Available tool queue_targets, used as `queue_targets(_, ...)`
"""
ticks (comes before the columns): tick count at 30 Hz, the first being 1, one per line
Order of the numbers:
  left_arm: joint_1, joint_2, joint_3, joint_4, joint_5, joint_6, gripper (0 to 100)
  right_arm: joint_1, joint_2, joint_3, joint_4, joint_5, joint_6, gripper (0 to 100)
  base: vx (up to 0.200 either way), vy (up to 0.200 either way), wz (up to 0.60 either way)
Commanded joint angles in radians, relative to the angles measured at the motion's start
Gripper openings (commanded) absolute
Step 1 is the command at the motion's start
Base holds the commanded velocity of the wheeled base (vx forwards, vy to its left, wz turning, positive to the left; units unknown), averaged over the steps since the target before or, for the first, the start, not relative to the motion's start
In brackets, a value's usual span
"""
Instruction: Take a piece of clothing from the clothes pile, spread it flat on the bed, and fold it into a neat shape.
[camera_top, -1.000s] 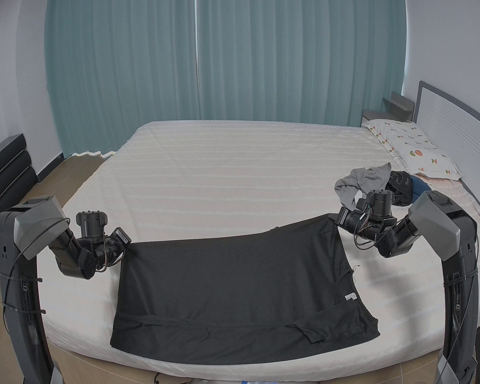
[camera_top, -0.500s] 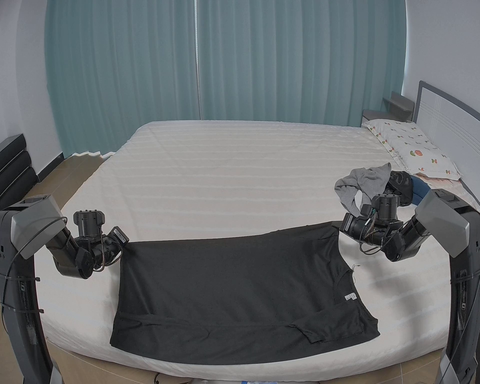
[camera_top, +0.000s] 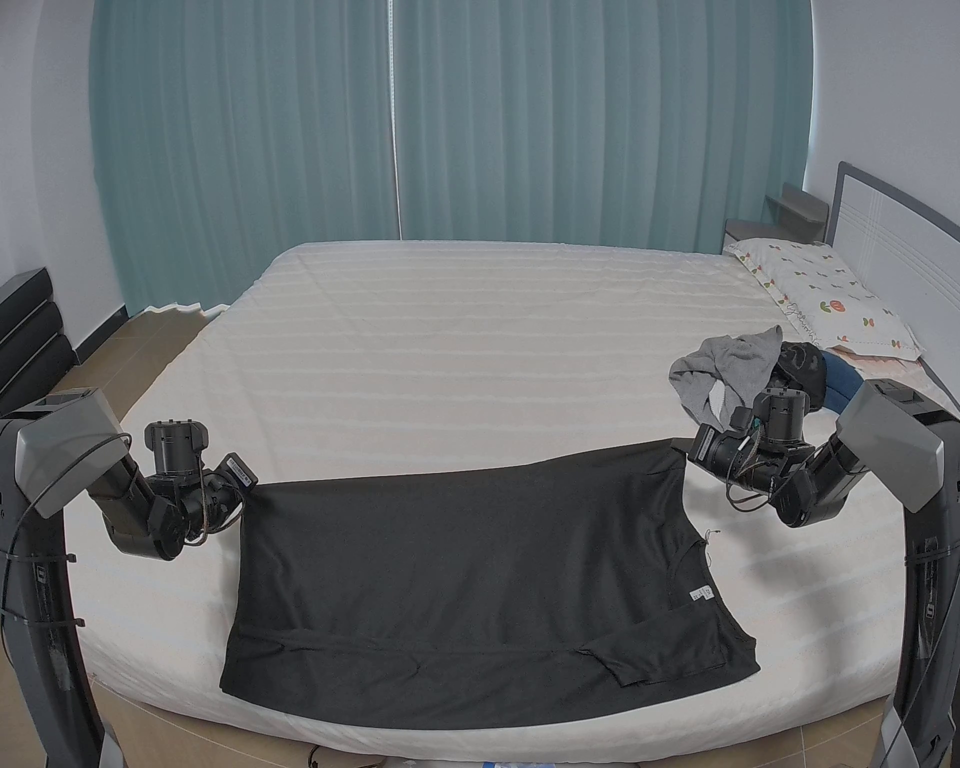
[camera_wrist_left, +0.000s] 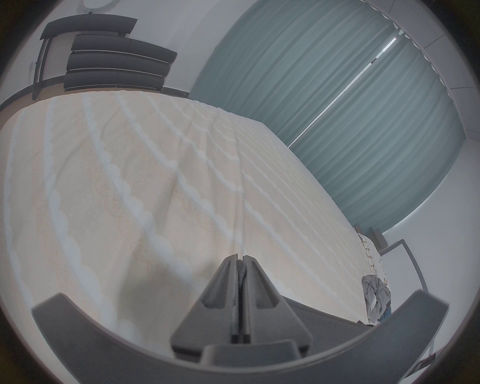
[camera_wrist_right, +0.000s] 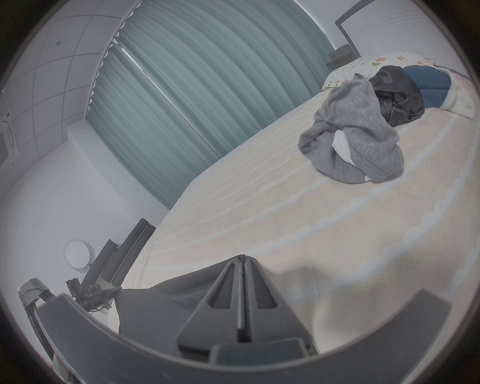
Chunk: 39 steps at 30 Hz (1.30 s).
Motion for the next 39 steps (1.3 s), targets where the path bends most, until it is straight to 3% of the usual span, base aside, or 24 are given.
queue_targets(1, 0.000, -0.010, 0.005, 0.000, 0.001, 0.001, 0, -0.001, 0.008, 0.023, -0.005, 0.003, -0.001, 0, 0.000, 0.000, 0.00)
queue_targets(9, 0.002, -0.049, 0.064, -0.005, 0.001, 0.053, 0, -0.002, -0.041, 0.080, -0.009, 0.010, -0.004, 0, 0.000, 0.000, 0.00)
queue_targets(15, 0.005, -0.060, 0.144, -0.106, 0.001, 0.080, 0, -0.007, -0.109, 0.168, -0.014, 0.052, -0.006, 0, 0.000, 0.000, 0.00)
queue_targets(19, 0.005, -0.063, 0.245, -0.218, 0.000, 0.185, 0, -0.016, -0.164, 0.275, -0.048, 0.085, -0.017, 0, 0.000, 0.000, 0.00)
queue_targets(23, 0.003, -0.081, 0.333, -0.302, -0.005, 0.225, 0, -0.022, -0.201, 0.362, -0.066, 0.102, -0.026, 0, 0.000, 0.000, 0.00)
queue_targets(29, 0.000, -0.083, 0.480, -0.425, -0.009, 0.353, 0, -0.041, -0.248, 0.517, -0.081, 0.144, -0.124, 0, 0.000, 0.000, 0.00)
queue_targets(32, -0.009, -0.084, 0.561, -0.492, -0.009, 0.398, 0, -0.053, -0.258, 0.583, -0.083, 0.153, -0.167, 0, 0.000, 0.000, 0.00)
queue_targets(39, -0.021, -0.073, 0.710, -0.598, -0.011, 0.467, 0, -0.061, -0.305, 0.698, -0.080, 0.153, -0.175, 0, 0.000, 0.000, 0.00)
